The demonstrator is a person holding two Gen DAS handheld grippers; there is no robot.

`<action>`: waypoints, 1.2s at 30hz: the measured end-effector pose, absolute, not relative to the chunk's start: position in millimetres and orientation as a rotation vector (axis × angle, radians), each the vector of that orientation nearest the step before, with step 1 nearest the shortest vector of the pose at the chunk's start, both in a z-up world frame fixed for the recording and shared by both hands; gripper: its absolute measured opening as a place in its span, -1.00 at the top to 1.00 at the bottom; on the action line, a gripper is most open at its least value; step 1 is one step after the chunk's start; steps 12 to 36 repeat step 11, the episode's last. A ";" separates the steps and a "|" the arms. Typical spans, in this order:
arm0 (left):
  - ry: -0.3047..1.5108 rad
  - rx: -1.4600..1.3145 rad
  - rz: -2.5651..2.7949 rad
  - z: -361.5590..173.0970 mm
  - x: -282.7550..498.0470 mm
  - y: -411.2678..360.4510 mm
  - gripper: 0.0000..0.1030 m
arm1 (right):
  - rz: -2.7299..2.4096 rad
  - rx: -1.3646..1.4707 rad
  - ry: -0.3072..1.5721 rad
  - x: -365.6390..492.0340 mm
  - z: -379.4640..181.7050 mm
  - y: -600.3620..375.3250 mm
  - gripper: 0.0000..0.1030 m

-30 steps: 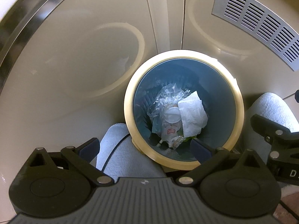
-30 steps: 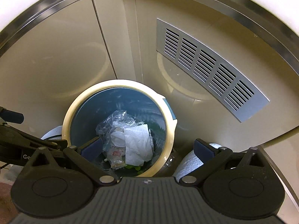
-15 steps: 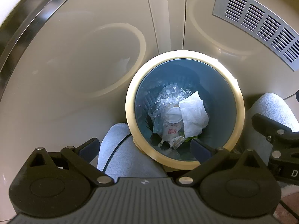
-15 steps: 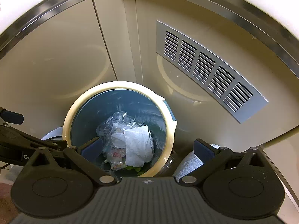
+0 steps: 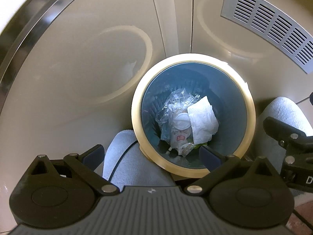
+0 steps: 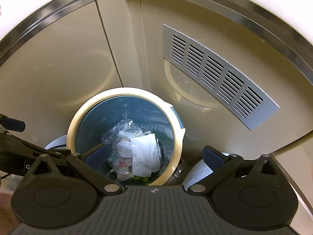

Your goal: Collect trash

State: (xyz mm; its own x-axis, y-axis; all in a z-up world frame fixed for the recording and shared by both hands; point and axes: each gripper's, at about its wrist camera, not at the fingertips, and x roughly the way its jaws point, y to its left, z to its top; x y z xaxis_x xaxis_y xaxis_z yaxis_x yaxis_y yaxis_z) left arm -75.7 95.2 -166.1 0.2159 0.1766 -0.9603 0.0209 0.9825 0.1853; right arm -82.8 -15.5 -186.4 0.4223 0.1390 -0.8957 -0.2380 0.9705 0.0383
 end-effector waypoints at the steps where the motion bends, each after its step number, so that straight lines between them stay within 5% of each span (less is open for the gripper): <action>1: 1.350 0.172 0.109 -165.5 -75.8 94.8 -1.00 | 0.235 -0.098 1.109 -83.2 -186.0 -15.8 -1.00; 36: 1.331 0.180 0.113 -159.6 -77.0 93.2 -1.00 | 0.235 -0.092 1.090 -86.6 -182.0 -15.5 -1.00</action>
